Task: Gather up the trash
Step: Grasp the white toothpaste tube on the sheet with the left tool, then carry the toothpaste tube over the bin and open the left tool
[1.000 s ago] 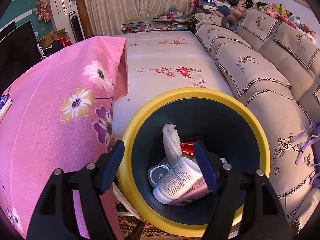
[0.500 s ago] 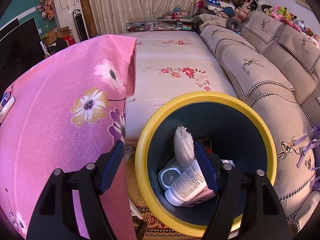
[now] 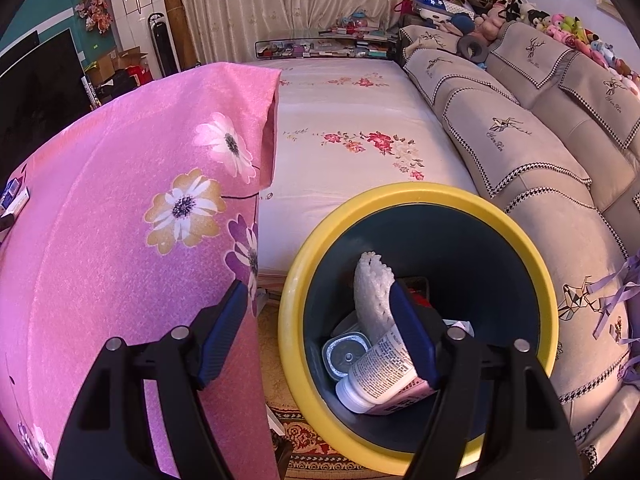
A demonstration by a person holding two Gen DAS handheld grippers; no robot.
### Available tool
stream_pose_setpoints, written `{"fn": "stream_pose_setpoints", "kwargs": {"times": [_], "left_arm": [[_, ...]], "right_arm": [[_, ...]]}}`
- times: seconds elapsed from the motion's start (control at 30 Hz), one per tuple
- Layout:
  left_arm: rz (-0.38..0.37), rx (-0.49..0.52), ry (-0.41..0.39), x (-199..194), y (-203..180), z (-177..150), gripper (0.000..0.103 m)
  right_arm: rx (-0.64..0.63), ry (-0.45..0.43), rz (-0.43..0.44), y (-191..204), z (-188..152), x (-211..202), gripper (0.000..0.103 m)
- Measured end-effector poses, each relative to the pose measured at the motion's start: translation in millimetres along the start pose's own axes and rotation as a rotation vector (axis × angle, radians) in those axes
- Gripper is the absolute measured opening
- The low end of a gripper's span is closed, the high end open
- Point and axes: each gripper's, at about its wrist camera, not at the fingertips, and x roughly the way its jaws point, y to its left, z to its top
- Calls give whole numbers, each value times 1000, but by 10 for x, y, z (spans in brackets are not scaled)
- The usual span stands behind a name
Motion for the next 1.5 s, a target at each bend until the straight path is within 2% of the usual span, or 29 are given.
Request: {"fn": "stream_pose_setpoints", "kwargs": {"times": [0.1,0.17,0.23,0.37,0.5,0.6,0.77,1.03,1.1,1.33,1.5], "left_arm": [[17,17,6,39,-28,46,38],[9,13,11,38,-45,69,34],[21,27,8,16,-96,79,26],[29,54,-22,-141,-323,84,26],[12,101,-50,-347,-709,81,26],[-25,148,-63,-486,-1092,78,26],[-135,238,-74,-650,-1874,99,26],[-381,423,-38,-546,-3617,227,26],[-421,466,-20,-466,-4060,241,26],[-505,548,62,-75,-5175,277,26],[-517,565,115,226,-5585,250,26]], "right_arm": [[-1,0,1,3,-19,-7,69],[2,-2,2,-1,-29,-17,69],[6,-5,4,-16,-37,-30,69],[14,-10,9,-47,-59,-67,70],[26,-15,13,-117,-90,-115,70],[38,-20,15,-202,-112,-169,70],[61,-33,12,-390,-181,-285,70],[76,-69,-64,-834,-305,-585,70],[78,-78,-90,-961,-333,-655,70],[125,-101,-149,-1448,-466,-872,71],[153,-106,-156,-1682,-546,-903,71]]}}
